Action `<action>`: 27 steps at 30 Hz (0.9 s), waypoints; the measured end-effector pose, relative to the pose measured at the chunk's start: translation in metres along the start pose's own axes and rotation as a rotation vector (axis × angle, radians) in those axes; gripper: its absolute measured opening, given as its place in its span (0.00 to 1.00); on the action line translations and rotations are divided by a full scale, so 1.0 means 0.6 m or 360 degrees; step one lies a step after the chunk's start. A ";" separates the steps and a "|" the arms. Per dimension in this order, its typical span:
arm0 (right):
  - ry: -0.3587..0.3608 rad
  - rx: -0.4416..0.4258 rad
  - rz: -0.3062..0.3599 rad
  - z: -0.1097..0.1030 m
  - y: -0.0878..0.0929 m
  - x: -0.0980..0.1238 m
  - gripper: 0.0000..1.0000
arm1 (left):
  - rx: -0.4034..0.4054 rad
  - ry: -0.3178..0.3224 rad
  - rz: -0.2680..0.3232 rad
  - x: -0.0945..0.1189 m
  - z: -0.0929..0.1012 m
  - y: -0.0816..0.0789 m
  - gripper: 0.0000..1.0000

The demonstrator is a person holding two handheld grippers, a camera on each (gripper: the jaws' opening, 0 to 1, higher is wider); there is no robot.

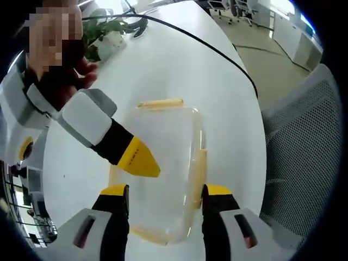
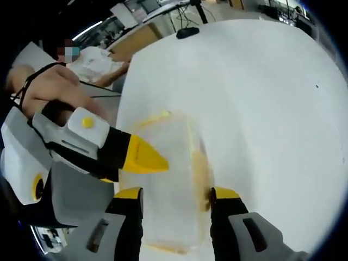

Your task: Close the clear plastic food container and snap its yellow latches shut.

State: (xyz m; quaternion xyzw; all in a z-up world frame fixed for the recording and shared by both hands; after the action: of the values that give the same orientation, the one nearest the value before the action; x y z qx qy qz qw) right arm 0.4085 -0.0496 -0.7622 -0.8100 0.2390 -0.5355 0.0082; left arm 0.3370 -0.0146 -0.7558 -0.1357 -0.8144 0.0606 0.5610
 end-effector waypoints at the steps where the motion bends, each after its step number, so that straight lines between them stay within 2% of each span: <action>1: 0.0002 -0.0003 -0.0006 0.000 0.000 0.000 0.48 | -0.0001 0.0002 -0.0008 0.000 0.000 -0.001 0.53; 11: -0.0010 0.0010 -0.0020 -0.003 0.001 0.000 0.46 | 0.0006 -0.0002 -0.0030 -0.001 -0.002 0.000 0.52; 12: -0.0009 0.0000 -0.0025 -0.003 0.000 -0.001 0.45 | 0.0008 -0.0062 -0.0055 0.001 -0.007 0.002 0.51; 13: -0.0010 -0.0011 -0.0040 -0.003 0.001 -0.003 0.43 | 0.0002 -0.0013 -0.0041 -0.001 -0.003 0.000 0.51; 14: -0.0023 0.0035 -0.0067 -0.009 0.005 -0.007 0.43 | 0.0006 -0.0016 -0.0050 0.002 -0.006 0.002 0.51; 15: -0.0026 0.0003 -0.0051 -0.010 0.002 -0.008 0.43 | 0.0001 -0.0002 -0.0057 0.003 -0.005 0.001 0.51; 27: -0.0006 0.0003 -0.0022 -0.001 0.000 -0.001 0.45 | 0.0001 -0.0012 -0.0065 0.000 -0.003 -0.001 0.51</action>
State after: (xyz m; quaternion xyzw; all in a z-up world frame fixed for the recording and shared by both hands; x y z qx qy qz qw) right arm 0.4076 -0.0490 -0.7625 -0.8126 0.2330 -0.5342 0.0057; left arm 0.3387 -0.0150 -0.7547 -0.1185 -0.8191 0.0498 0.5591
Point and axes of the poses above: the point that each gripper's makers call its tool centre point, and the gripper's own axes: x roughly backward along the fingers, z roughly to its right, y roughly out of its underside, the point moved 5 cm from there along x, roughly backward along the fingers, and after that the axes turned 7 degrees about -x, right-handed, at the moved point
